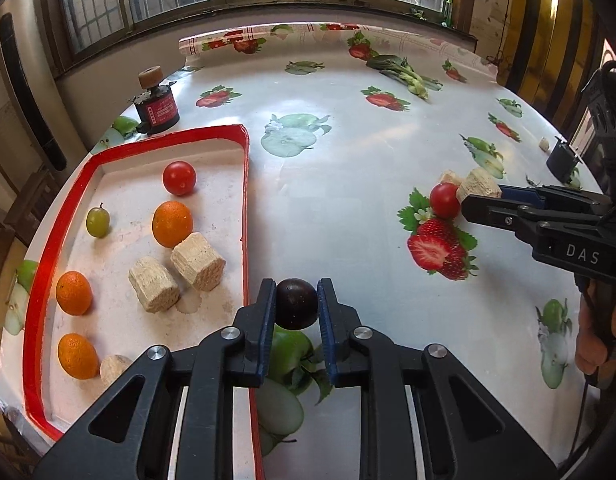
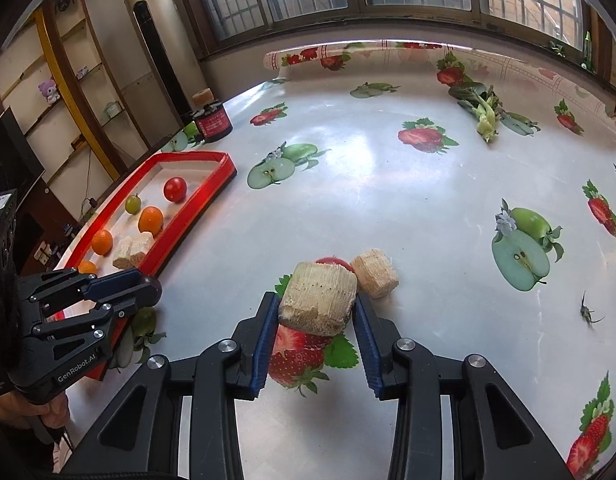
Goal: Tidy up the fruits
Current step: 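Carry the dark plum and the cream cube over the tray with both grippers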
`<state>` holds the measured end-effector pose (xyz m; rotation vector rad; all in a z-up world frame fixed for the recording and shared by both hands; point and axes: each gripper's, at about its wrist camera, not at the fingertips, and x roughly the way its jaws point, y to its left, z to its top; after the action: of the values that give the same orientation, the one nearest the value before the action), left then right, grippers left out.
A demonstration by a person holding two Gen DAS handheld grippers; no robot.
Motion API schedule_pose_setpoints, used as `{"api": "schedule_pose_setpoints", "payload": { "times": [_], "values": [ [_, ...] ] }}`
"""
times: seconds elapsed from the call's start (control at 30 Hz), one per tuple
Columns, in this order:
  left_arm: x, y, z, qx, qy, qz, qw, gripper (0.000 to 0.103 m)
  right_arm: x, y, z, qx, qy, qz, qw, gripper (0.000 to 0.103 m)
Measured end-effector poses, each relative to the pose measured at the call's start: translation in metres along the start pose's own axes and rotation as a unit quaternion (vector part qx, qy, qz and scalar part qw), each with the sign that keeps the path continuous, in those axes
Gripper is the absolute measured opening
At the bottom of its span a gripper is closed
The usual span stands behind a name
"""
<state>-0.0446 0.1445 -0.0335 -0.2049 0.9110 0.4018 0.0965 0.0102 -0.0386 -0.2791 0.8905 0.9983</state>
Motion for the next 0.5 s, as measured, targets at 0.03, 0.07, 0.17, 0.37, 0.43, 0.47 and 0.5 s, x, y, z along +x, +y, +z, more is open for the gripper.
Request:
{"api": "schedule_pose_setpoints", "payload": {
  "times": [0.03,0.07,0.17,0.37,0.43,0.47,0.5],
  "values": [
    [-0.003,0.0,0.0,-0.003,-0.003,-0.003,1.0,0.018,-0.002,0.001,0.0,0.0,-0.002,0.001,1.0,0.039],
    [-0.007,0.001,0.0,-0.005,-0.006,-0.007,0.9999,0.018,-0.005,0.003,0.0,-0.001,-0.003,0.002,1.0,0.039],
    [-0.018,0.001,0.0,-0.008,-0.016,-0.011,0.9998,0.018,-0.009,0.008,-0.001,-0.004,-0.006,0.005,1.0,0.039],
    [-0.036,0.011,-0.002,-0.017,-0.03,-0.01,0.9994,0.018,-0.017,0.022,0.002,-0.016,-0.011,0.01,1.0,0.039],
    [-0.039,0.015,-0.003,-0.02,-0.033,-0.007,0.9992,0.018,-0.019,0.029,0.003,-0.021,-0.013,0.011,1.0,0.039],
    [-0.042,0.018,-0.004,-0.023,-0.035,-0.006,0.9991,0.018,-0.02,0.032,0.004,-0.024,-0.014,0.012,1.0,0.039],
    [-0.044,0.02,-0.005,-0.025,-0.037,-0.005,0.999,0.018,-0.021,0.035,0.005,-0.026,-0.015,0.013,0.999,0.039]
  ]
}}
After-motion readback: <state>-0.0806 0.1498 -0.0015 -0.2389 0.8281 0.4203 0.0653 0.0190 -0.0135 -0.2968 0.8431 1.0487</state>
